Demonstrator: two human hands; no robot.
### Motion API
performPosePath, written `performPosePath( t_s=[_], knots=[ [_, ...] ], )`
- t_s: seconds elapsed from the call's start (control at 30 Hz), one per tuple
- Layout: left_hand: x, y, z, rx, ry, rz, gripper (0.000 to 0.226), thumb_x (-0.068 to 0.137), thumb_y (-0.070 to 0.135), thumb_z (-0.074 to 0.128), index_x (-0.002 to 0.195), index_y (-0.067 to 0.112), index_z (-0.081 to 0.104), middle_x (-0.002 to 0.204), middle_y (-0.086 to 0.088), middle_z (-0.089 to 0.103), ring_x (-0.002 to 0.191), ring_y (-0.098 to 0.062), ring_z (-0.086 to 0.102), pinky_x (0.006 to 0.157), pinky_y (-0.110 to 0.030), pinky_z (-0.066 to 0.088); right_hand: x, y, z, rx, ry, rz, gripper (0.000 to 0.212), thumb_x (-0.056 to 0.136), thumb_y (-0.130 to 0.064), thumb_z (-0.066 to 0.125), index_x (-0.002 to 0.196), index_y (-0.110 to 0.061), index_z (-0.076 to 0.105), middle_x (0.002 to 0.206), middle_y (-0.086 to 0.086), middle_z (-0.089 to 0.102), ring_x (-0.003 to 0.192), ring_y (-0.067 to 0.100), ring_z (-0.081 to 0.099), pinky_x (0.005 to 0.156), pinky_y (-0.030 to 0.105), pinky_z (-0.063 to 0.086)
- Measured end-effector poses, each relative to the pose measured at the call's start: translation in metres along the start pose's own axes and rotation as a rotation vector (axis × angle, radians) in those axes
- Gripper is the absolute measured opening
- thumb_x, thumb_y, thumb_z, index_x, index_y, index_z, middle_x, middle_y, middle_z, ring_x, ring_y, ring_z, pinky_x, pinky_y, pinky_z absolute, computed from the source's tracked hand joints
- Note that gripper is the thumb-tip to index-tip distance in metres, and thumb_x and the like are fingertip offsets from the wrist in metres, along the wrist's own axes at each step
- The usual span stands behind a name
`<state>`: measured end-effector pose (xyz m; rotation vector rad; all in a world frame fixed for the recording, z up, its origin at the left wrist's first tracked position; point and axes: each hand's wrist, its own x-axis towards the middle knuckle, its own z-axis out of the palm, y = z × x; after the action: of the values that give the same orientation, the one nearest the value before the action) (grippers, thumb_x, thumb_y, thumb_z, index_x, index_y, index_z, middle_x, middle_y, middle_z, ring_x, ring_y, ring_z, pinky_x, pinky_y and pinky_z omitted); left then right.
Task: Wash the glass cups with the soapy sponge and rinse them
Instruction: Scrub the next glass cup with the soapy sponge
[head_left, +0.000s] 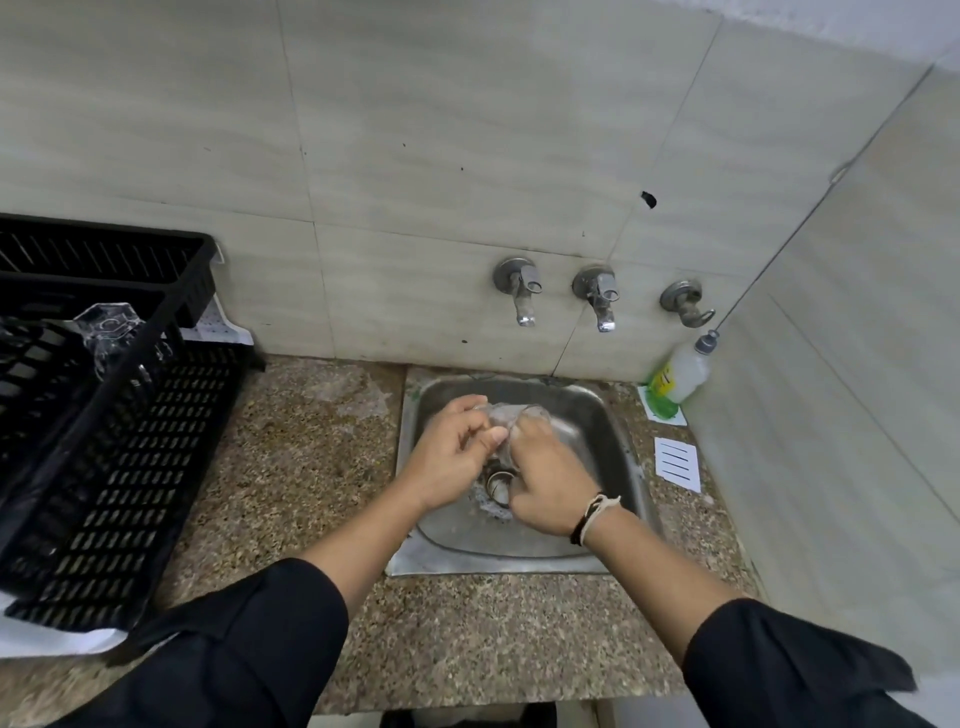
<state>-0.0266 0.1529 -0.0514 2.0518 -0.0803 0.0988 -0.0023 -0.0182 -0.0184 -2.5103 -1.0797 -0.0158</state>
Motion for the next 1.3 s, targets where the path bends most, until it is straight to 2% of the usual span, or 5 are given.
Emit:
performPosePath(
  t_s=[0.3, 0.6, 0.9, 1.07, 1.3],
  knots=[
    [-0.007, 0.001, -0.012, -0.069, -0.081, -0.022, 0.031, 0.102, 0.023, 0.059, 0.072, 0.016, 0.064, 0.117, 0.005, 0.058, 0.107, -0.006, 0.058, 0.090, -0.023, 0.045, -0.022, 0.004, 0.020, -0.471, -0.012, -0.175, 0.032, 0.090, -0.013, 0.047, 0.117, -0.008, 0.064, 0.113, 0.009, 0.066, 0.111, 0.028, 0.061, 0.086, 0.039, 0.054],
    [-0.016, 0.002, -0.004, 0.014, -0.011, -0.041, 0.026, 0.104, 0.022, 0.054, 0.081, 0.020, 0.065, 0.115, 0.005, 0.060, 0.107, -0.010, 0.058, 0.093, -0.026, 0.045, -0.010, -0.038, -0.013, 1.599, 0.139, 0.852, 0.031, 0.085, 0.024, 0.043, 0.099, 0.007, 0.065, 0.098, 0.022, 0.070, 0.088, 0.028, 0.069, 0.082, 0.037, 0.057],
    [-0.019, -0.003, -0.019, -0.161, 0.067, -0.111, 0.041, 0.098, 0.045, 0.053, 0.102, 0.010, 0.073, 0.111, 0.005, 0.068, 0.106, -0.013, 0.065, 0.097, -0.043, 0.052, -0.030, -0.004, -0.055, 0.220, 0.208, 0.197, 0.060, 0.086, 0.001, 0.057, 0.142, -0.018, 0.051, 0.124, -0.006, 0.062, 0.101, -0.007, 0.057, 0.087, 0.002, 0.040],
    [-0.018, 0.013, -0.003, -0.118, 0.074, 0.030, 0.028, 0.097, 0.045, 0.053, 0.079, 0.023, 0.060, 0.111, -0.002, 0.063, 0.105, -0.010, 0.061, 0.090, -0.032, 0.048, -0.008, 0.000, -0.027, 0.102, 0.205, 0.194, 0.044, 0.089, -0.016, 0.066, 0.133, -0.017, 0.059, 0.125, 0.003, 0.069, 0.115, 0.021, 0.065, 0.100, 0.036, 0.051],
    [-0.024, 0.019, 0.024, -0.386, 0.078, -0.151, 0.083, 0.095, 0.026, 0.070, 0.159, 0.025, 0.017, 0.139, 0.025, 0.036, 0.118, 0.032, 0.037, 0.089, 0.003, 0.036, -0.010, -0.014, -0.031, 0.122, 0.399, 0.264, 0.039, 0.084, -0.008, 0.067, 0.121, -0.019, 0.069, 0.115, 0.000, 0.073, 0.105, 0.017, 0.068, 0.092, 0.021, 0.049]
  ],
)
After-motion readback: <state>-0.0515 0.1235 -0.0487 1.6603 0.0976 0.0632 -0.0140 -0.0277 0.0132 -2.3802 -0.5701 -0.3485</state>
